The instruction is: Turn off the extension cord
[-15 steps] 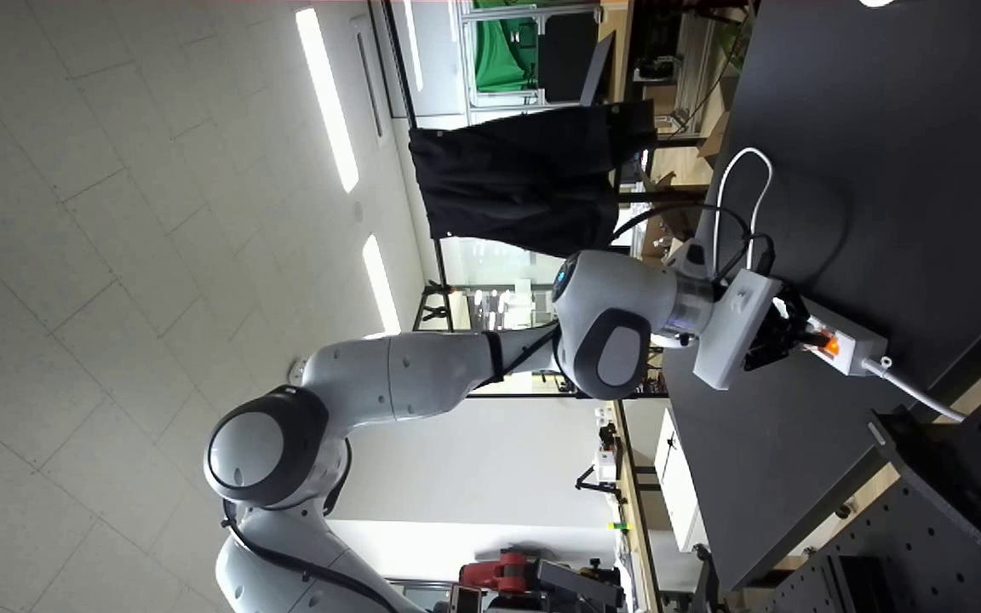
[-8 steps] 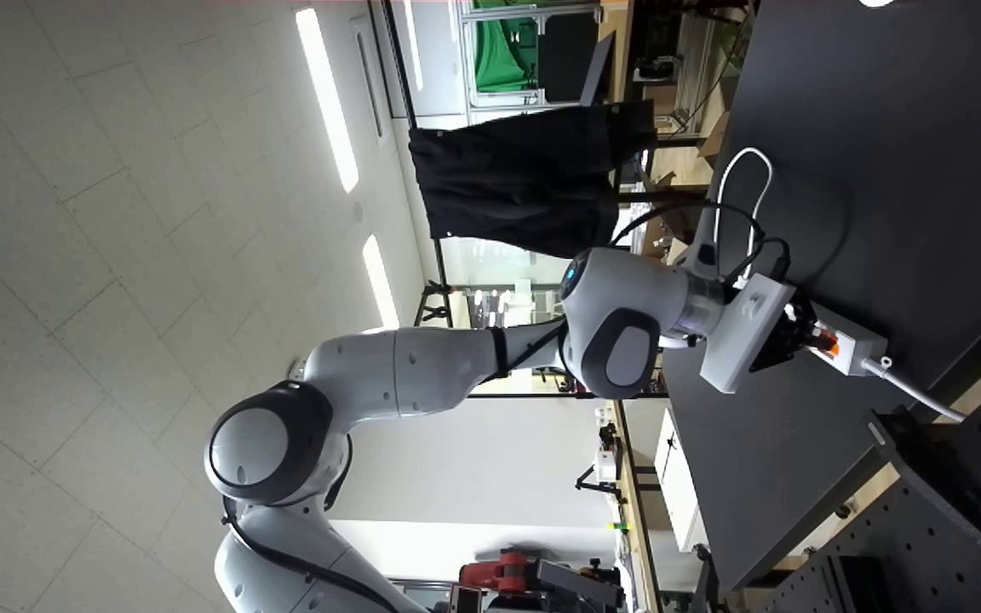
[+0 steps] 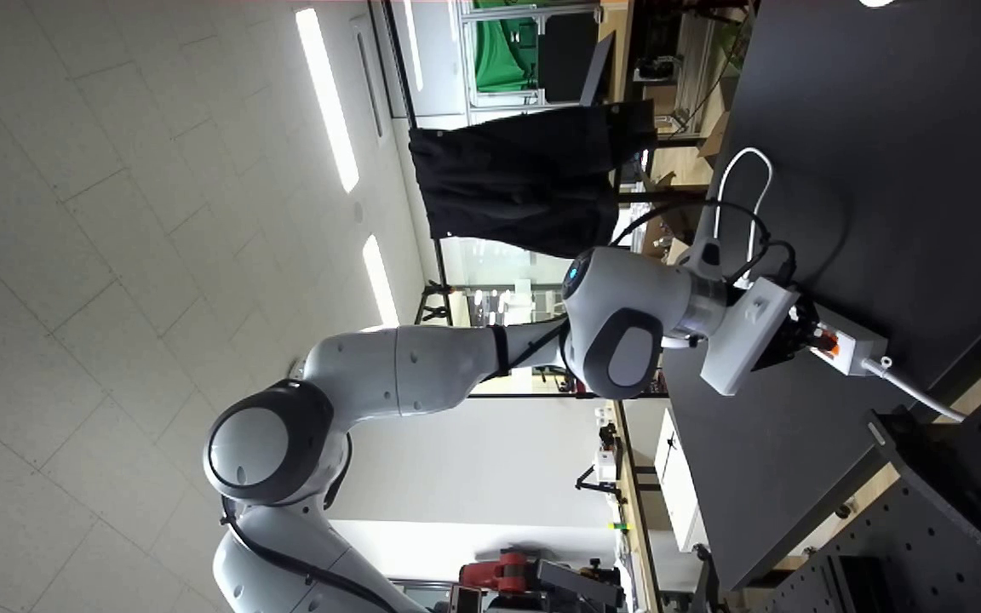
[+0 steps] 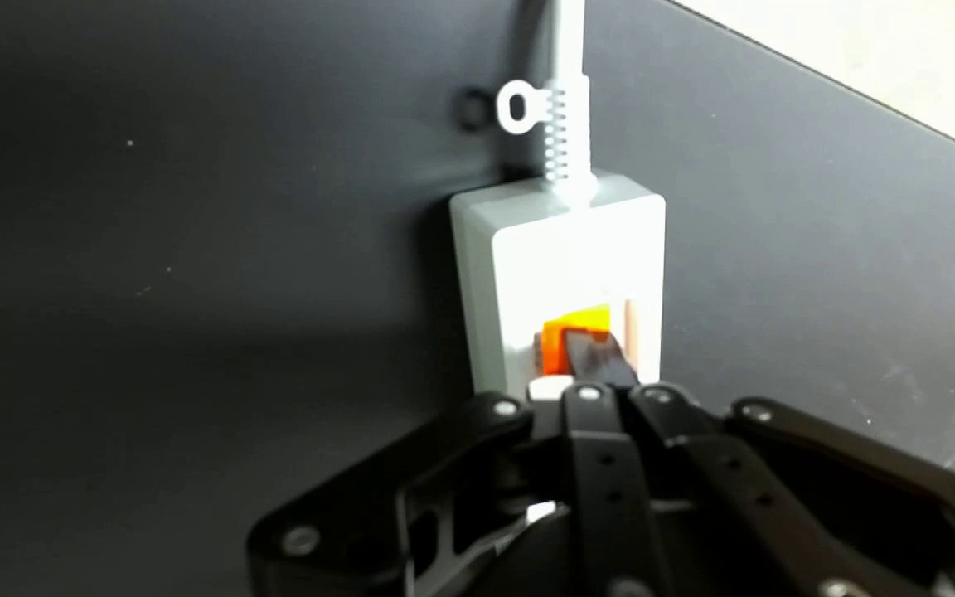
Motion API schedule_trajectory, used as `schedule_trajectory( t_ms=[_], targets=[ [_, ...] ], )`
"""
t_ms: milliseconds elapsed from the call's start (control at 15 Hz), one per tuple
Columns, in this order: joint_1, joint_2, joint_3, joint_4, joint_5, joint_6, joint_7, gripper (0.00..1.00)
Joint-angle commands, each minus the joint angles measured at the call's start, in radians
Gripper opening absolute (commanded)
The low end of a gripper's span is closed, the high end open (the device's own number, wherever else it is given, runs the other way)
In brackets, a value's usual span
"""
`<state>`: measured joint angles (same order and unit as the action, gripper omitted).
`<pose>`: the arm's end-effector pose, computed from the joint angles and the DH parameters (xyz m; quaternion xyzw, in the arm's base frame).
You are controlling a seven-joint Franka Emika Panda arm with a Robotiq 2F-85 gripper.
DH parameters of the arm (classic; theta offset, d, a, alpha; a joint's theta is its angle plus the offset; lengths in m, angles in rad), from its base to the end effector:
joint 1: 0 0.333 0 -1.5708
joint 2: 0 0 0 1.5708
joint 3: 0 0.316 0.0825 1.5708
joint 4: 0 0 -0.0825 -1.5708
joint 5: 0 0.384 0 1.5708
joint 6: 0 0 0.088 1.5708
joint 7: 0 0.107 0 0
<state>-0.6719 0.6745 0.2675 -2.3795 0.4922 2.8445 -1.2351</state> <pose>0.4052 -0.1742 0.0371 -0.9741 -0.1484 -0.0220 0.1692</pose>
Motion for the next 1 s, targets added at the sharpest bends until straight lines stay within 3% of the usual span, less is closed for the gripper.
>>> schedule_trajectory(
  t_ms=[0, 467, 933],
  targets=[
    [-0.006, 0.035, 0.006, 0.008, -0.025, 0.041, 0.057, 0.0],
    [0.057, 0.039, -0.027, -0.04, -0.1, 0.115, 0.147, 0.0],
    [0.153, 0.031, -0.082, -0.146, -0.26, 0.313, 0.334, 0.0]
  ],
)
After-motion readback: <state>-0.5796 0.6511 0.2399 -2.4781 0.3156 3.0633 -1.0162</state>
